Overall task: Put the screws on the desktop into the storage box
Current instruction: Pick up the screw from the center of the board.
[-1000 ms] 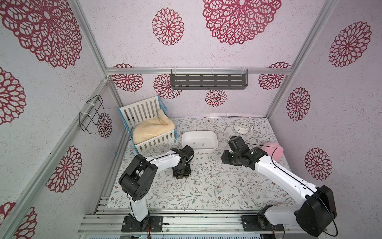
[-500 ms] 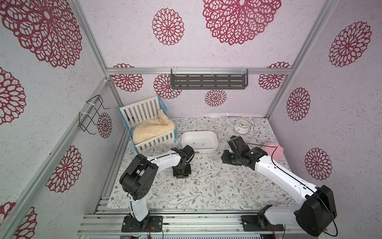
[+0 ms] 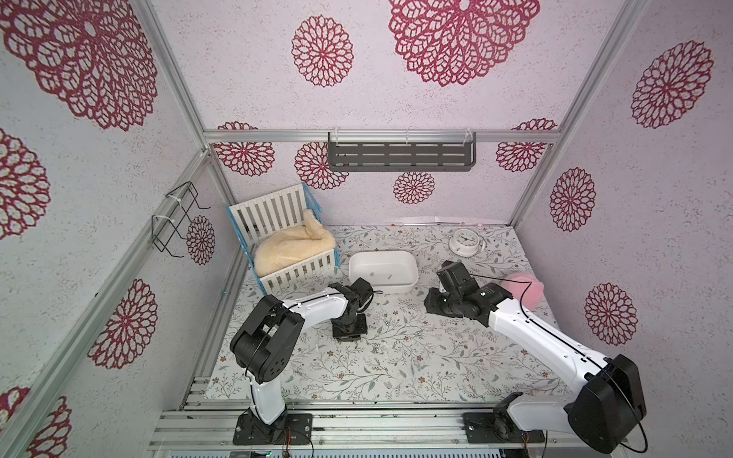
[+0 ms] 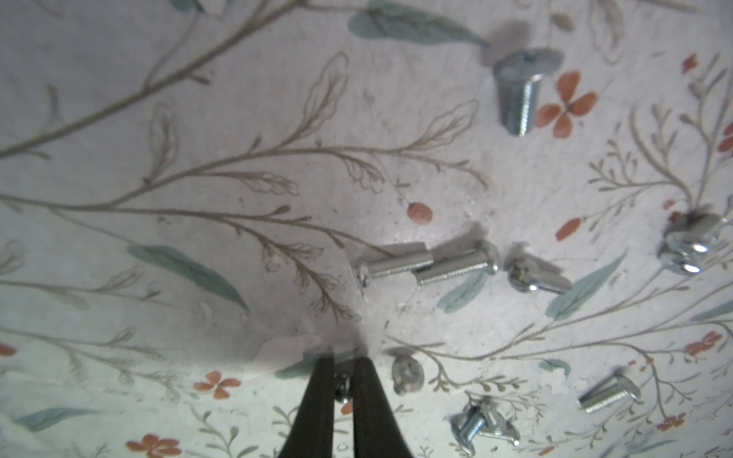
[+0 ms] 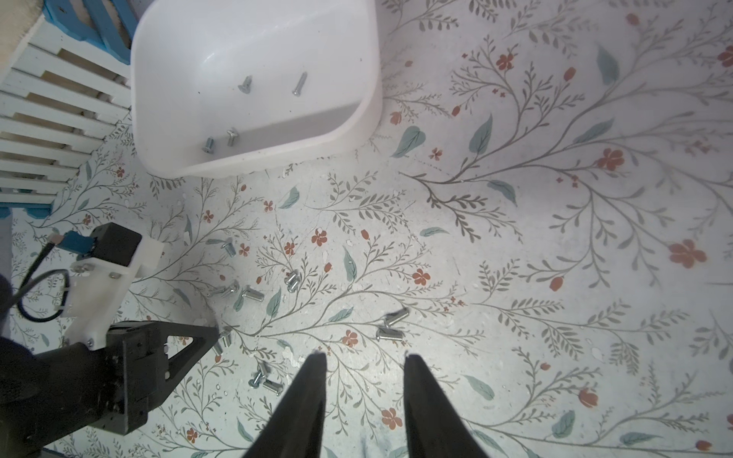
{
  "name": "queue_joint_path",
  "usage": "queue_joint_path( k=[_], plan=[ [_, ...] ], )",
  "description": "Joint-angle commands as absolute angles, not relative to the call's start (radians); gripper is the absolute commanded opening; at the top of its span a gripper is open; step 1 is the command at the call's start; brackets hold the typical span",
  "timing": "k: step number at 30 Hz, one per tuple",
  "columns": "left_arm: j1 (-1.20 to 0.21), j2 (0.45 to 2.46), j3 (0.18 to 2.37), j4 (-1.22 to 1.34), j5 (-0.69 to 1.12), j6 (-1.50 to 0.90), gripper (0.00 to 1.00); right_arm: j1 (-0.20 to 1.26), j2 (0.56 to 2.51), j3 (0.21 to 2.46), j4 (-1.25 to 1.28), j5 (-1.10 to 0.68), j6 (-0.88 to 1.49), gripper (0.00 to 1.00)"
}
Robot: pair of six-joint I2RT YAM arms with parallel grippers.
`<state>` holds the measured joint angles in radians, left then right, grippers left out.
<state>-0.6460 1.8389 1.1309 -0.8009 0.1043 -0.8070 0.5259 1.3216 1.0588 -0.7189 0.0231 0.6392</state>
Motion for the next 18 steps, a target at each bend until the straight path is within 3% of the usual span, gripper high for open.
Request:
queue_joint_path(
  k=[1, 18],
  plan=[
    [-0.661, 1.826, 1.145, -0.816, 0.099, -0.786, 0.07, 0.52, 1.312, 1.062, -0.7, 0.019, 0.642, 0.37],
    [-0.634, 1.72, 1.242, -0.936, 0.04, -0.727, 0.06, 0.521, 1.311, 1.074, -0.707, 0.019, 0.647, 0.37]
  ],
)
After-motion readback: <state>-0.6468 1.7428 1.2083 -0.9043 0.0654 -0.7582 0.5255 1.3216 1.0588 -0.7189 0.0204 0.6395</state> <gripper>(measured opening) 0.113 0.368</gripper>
